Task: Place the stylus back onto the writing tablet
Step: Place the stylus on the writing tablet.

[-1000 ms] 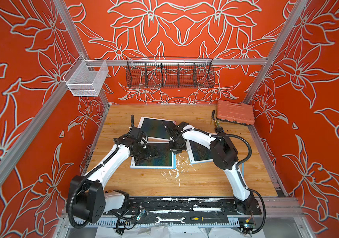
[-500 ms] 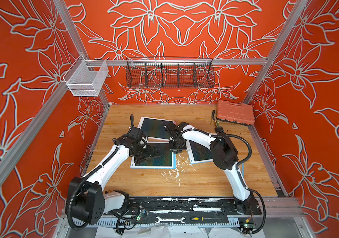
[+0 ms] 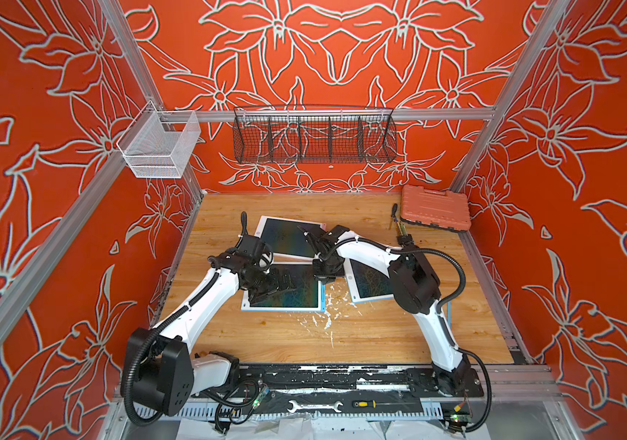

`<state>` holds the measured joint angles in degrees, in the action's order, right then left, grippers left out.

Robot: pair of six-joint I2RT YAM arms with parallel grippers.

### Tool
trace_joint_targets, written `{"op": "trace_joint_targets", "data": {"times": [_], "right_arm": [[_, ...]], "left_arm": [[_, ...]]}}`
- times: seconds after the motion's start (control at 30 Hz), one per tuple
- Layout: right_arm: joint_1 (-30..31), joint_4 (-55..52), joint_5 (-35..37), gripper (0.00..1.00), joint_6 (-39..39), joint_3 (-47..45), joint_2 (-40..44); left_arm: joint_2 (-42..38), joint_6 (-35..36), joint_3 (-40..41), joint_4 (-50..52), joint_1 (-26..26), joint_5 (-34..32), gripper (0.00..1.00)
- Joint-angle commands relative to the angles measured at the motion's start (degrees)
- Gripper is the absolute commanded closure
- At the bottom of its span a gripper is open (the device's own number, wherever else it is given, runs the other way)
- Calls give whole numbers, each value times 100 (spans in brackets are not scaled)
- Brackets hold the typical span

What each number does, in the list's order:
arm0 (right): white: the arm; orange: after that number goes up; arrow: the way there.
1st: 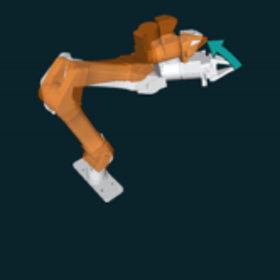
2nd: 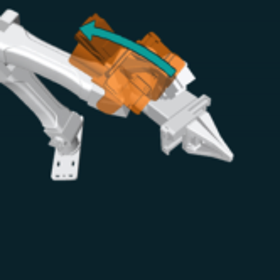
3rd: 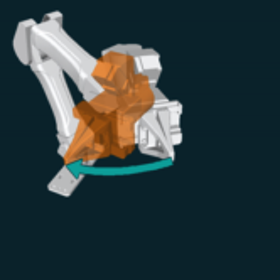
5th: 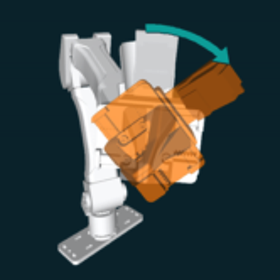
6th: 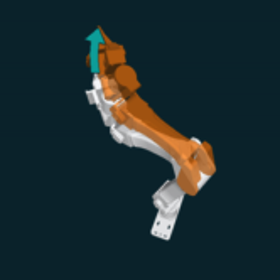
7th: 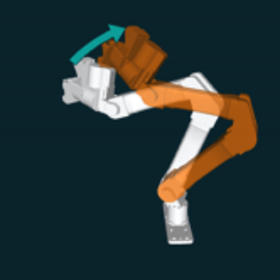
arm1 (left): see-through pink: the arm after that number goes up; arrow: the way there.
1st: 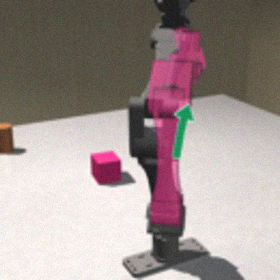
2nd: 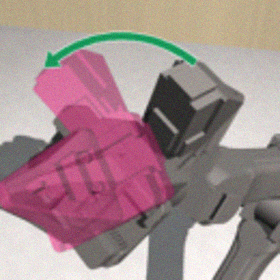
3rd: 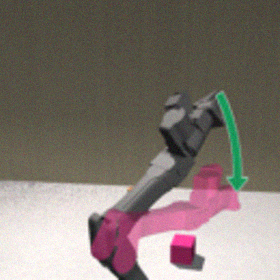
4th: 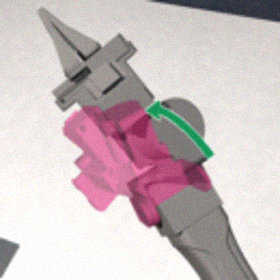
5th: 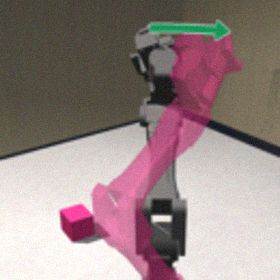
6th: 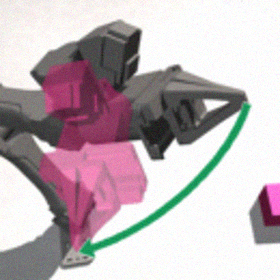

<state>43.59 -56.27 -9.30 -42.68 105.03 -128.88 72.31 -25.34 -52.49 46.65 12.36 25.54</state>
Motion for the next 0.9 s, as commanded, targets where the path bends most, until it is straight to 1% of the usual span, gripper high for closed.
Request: {"op": "trace_joint_targets", "data": {"times": [0.0, 0.33, 0.87], "right_arm": [[-9, -62, 84, 94, -75, 79, -2], [11, -181, 134, 99, -73, 131, -163], [167, -618, 621, 95, -508, 206, -401]], "left_arm": [[-128, -2, 64, 72, -42, -5, 0], [-123, 3, 77, 54, -42, -5, 0], [-89, -6, 67, 36, -52, -1, 0]]}}
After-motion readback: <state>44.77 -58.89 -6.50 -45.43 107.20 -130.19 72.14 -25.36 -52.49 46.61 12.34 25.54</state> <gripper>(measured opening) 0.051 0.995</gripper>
